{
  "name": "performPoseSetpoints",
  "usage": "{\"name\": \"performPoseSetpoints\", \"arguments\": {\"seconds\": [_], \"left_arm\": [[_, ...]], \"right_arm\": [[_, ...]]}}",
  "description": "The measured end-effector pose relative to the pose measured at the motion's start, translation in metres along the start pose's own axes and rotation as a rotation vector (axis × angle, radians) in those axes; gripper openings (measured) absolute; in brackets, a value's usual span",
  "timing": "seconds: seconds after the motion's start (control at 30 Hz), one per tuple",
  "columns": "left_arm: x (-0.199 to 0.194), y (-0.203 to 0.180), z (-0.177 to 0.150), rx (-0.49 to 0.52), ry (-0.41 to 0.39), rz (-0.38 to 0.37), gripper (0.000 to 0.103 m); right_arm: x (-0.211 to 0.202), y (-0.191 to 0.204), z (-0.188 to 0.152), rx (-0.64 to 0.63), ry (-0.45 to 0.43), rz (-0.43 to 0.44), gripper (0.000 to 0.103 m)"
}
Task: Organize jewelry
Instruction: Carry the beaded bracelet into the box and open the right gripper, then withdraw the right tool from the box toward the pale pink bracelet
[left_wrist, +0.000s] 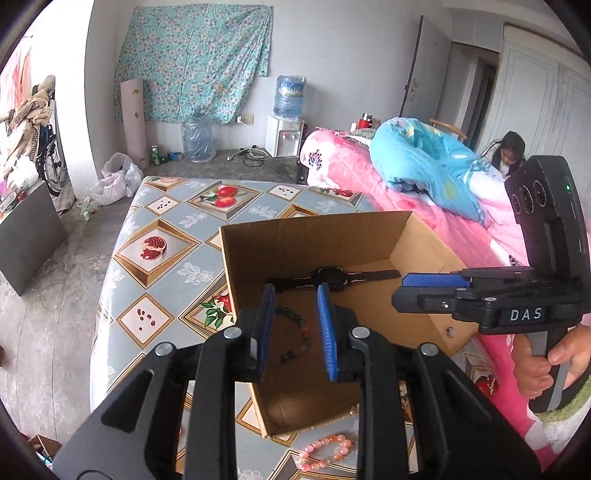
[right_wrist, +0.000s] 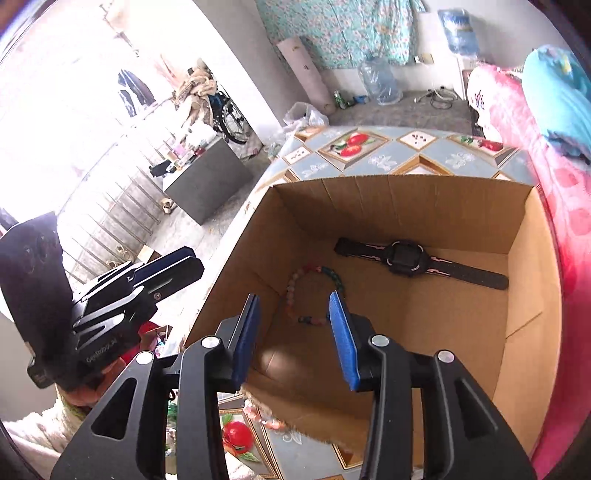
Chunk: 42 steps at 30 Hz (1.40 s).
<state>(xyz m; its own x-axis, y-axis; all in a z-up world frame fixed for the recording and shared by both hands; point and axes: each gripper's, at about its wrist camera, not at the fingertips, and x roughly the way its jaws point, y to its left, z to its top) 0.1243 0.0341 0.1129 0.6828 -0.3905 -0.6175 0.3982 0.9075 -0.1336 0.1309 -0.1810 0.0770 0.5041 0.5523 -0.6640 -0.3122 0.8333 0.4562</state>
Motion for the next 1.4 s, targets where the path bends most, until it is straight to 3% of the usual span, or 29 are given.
{"name": "performPoseSetpoints", "arguments": {"seconds": [0.13, 0.27, 0.43, 0.5, 0.7, 1.4], "left_arm": [[-0.028, -0.001, -0.024, -0.027, -0.054, 0.014, 0.024], [-0.036, 0.003, -0.044, -0.092, -0.053, 0.028, 0.025], [-0.028, 0.009, -0.061, -0.151, -0.027, 0.055, 0.025], [-0.023, 0.008, -0.065, -0.158, -0.016, 0.062, 0.025], [-0.014, 0.003, -0.071, -0.140, -0.012, 0.088, 0.025], [-0.012, -0.003, -0.070, -0.118, -0.027, 0.104, 0.025]], "right_arm": [[-0.040, 0.009, -0.046, -0.045, -0.086, -0.017, 0.039], [-0.068, -0.004, -0.094, -0.011, -0.128, -0.127, 0.039], [-0.076, -0.047, -0.130, 0.083, -0.096, -0.322, 0.039], [-0.075, -0.070, -0.135, 0.127, -0.085, -0.363, 0.039], [-0.064, -0.109, -0.123, 0.159, -0.072, -0.418, 0.033], [-0.055, -0.108, -0.105, 0.096, -0.068, -0.406, 0.028]]}}
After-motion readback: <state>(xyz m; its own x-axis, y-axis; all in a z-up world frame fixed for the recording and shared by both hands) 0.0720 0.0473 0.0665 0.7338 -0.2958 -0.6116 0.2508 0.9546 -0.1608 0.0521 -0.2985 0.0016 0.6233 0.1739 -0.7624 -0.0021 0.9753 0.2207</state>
